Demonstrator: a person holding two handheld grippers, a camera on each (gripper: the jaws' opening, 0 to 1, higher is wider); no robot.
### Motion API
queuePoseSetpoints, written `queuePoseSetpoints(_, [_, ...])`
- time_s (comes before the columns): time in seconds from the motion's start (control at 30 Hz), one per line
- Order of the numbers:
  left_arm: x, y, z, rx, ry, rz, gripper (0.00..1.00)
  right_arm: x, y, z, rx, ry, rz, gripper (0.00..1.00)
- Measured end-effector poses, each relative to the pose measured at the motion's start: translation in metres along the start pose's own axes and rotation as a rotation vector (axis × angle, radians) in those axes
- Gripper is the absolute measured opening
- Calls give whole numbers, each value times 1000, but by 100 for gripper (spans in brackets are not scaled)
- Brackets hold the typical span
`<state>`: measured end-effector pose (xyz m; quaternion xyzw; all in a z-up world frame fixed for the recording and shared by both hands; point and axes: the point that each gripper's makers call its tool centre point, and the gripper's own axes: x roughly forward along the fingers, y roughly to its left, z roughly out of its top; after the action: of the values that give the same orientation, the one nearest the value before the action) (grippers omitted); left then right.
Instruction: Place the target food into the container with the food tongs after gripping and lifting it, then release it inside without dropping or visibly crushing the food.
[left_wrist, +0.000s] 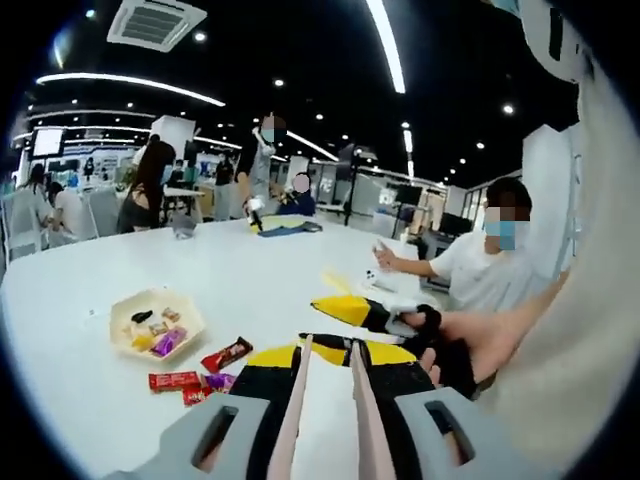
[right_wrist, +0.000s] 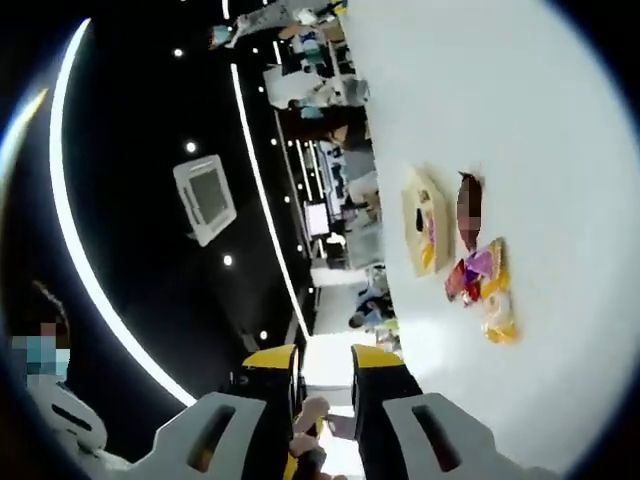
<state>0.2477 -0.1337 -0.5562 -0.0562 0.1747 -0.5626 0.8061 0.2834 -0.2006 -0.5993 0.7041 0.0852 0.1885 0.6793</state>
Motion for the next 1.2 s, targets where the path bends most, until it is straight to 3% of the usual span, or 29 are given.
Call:
queuePoseSetpoints(0.07, [-2, 1, 0, -16, 3, -1, 22, 2, 2, -4, -68, 27, -2, 25])
queuePoseSetpoints(0.2, [-1, -2, -5, -20, 31, -17, 22, 4, -3, -11, -290, 96, -49, 36])
queuePoseSetpoints(0.23, [0, -1, -12, -15, 62, -19, 22, 1, -9, -11, -400, 133, -84, 39])
queuePoseSetpoints(0.37, [2, -1, -23, 13, 94, -4, 22, -14, -2, 6, -595, 66, -95, 54])
queuePoseSetpoints(0.53, [6, 12, -47, 56, 174, 61, 23, -43, -15, 4, -813, 101, -178, 62])
queuePoseSetpoints(0.7, [13, 25, -58, 64, 214, 112, 23, -55, -21, 5, -872, 85, -224, 63])
queuePoseSetpoints(0.77, [18, 36, -70, 81, 278, 156, 23, -59, -26, 11, -969, 106, -266, 62])
queuePoseSetpoints(0.87, [26, 45, -76, 94, 304, 186, 23, -67, -33, 19, -1037, 111, -322, 62])
queuePoseSetpoints(0.93, [32, 54, -81, 101, 328, 225, 23, -77, -38, 27, -1066, 81, -374, 67])
queuePoseSetpoints(1.0, [39, 60, -84, 83, 329, 243, 23, -86, -37, 38, -1148, 20, -403, 77])
queuePoseSetpoints(1.1, [45, 72, -93, 64, 365, 291, 23, -98, -41, 39, -1152, -3, -435, 85])
queuePoseSetpoints(1.2, [49, 81, -101, 78, 404, 330, 23, -106, -49, 36, -1116, 17, -470, 83])
